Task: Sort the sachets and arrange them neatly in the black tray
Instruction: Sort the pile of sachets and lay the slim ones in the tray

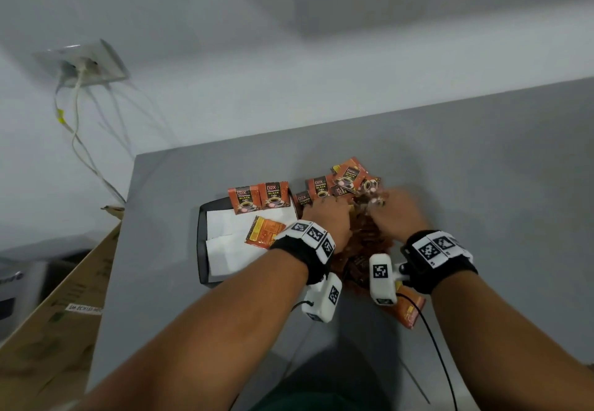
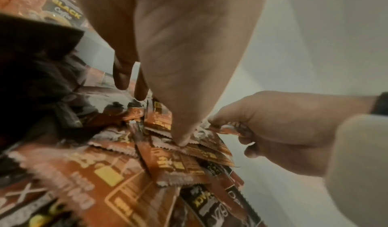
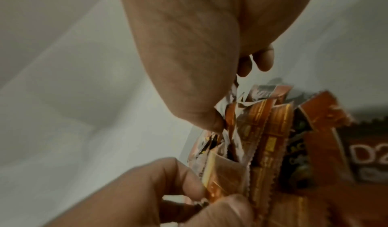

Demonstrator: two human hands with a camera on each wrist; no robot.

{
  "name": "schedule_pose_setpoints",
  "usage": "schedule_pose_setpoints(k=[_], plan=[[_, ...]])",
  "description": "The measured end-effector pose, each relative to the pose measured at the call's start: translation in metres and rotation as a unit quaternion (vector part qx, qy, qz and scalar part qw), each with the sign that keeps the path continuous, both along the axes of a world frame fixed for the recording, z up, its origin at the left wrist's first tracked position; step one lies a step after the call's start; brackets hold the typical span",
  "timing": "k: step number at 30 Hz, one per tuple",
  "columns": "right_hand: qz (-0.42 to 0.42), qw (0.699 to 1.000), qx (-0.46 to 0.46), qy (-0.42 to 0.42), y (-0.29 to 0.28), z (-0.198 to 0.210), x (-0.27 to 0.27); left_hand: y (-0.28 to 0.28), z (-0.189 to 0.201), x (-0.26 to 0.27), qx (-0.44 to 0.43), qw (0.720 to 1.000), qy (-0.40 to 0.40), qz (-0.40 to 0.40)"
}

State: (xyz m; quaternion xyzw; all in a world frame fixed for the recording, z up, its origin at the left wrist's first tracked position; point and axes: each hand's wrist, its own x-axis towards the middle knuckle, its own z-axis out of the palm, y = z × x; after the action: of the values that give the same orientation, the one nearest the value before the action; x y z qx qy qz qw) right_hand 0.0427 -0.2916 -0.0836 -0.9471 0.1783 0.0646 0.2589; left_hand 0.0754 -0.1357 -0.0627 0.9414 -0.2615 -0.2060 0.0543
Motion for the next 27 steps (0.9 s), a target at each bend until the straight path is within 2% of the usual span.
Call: schedule_pose_setpoints(k=[3,6,8,10,13,16,18,22,27], plan=[[0.035,0.997,-0.063,0.008,0.000,-0.006,-0.008,-0.006,0.004,0.003,0.001,1.000,0.014,0.018],[0.051,0.992,-0.117,0.019,0.003,-0.014,-0.007,-0.004,0.012,0.008,-0.096,0.994,0.035,0.039],[0.017,0.995,-0.093,0.028,0.004,-0.018,-0.006,0.004,0.023,0.009,-0.155,0.985,0.054,0.059],[-0.006,1.000,-0.021,0.019,0.009,-0.010,-0.008,0.011,0.035,0.013,-0.176,0.980,0.068,0.066],[-0.068,0.985,0.159,-0.008,0.006,0.002,-0.014,0.015,0.045,0.018,-0.142,0.986,0.084,0.038],[-0.116,0.958,0.257,-0.058,-0.004,0.007,-0.022,0.010,0.040,0.015,-0.094,0.987,0.127,-0.010],[-0.148,0.944,0.284,-0.075,-0.013,0.007,-0.026,0.004,0.032,0.011,-0.059,0.988,0.137,-0.045],[-0.188,0.925,0.316,-0.092,-0.028,0.002,-0.035,-0.007,0.016,0.008,0.048,0.986,0.099,-0.126],[-0.181,0.914,0.352,-0.086,-0.031,-0.002,-0.041,-0.012,0.017,0.011,0.063,0.979,0.058,-0.187]])
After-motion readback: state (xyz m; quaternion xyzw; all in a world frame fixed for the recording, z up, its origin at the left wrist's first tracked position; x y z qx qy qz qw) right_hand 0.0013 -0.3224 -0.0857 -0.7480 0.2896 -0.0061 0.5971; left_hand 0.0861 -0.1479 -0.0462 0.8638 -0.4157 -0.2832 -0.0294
